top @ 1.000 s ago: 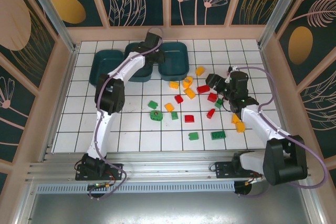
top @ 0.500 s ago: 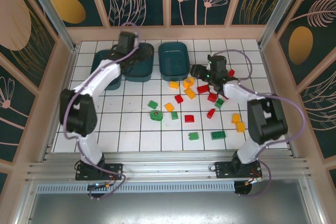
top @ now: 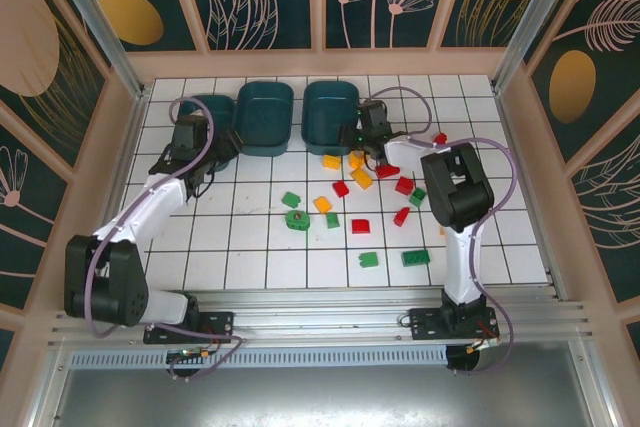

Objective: Sort the legos into containers by color

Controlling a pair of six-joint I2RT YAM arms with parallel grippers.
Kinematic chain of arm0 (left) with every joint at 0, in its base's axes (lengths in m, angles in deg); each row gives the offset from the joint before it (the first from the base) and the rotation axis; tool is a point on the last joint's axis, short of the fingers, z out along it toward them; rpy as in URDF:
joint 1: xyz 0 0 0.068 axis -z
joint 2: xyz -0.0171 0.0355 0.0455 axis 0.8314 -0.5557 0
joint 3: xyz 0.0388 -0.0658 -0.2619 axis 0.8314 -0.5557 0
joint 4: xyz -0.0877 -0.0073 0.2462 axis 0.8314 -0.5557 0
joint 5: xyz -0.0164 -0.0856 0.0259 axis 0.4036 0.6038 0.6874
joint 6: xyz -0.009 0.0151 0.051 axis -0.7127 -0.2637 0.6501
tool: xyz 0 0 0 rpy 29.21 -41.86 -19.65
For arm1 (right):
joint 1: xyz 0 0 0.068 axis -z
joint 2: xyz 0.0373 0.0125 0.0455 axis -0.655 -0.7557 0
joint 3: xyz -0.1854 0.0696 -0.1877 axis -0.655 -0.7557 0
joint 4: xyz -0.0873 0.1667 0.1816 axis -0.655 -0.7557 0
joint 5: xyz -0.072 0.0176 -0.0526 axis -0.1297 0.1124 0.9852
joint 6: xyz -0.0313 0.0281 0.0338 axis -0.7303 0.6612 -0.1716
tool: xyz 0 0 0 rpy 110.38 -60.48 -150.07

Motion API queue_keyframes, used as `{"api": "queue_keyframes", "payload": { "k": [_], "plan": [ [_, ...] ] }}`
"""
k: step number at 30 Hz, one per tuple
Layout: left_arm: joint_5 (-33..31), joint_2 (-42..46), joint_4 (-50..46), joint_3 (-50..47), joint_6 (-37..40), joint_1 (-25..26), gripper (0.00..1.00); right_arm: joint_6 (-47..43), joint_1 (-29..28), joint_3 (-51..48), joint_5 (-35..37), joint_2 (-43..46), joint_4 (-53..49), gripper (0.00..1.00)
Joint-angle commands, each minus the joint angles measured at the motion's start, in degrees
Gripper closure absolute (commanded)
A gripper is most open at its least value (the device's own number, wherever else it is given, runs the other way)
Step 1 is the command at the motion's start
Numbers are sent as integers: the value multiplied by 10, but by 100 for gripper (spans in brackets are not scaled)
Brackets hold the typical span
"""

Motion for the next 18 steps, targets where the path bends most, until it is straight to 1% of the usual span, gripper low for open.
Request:
{"api": "queue_keyframes", "payload": {
  "k": [1, 4, 6, 8, 10, 11, 18],
  "plan": [
    [-25, 11, 26, -36, -12, -2, 40, 17, -2, -7, 27, 17, 6, 55],
    [14, 16, 56, -54, -20, -2, 39, 6, -8, -3, 26, 20, 1, 54],
    [25, 15, 62, -54, -26, -2, 39, 8, -8, 10, 18, 14, -12, 54],
    [37, 12, 60, -46, -23, -3, 39, 17, -8, 16, -16, 14, -21, 49],
    [49, 11, 60, -45, -24, -3, 39, 32, -10, 5, -30, 27, -16, 41],
    [54, 13, 63, -46, -25, -3, 39, 38, -8, -3, -36, 35, -12, 39],
    [87, 21, 80, -59, -35, -2, 39, 66, -10, -20, -105, 76, 6, 36]
  ]
}}
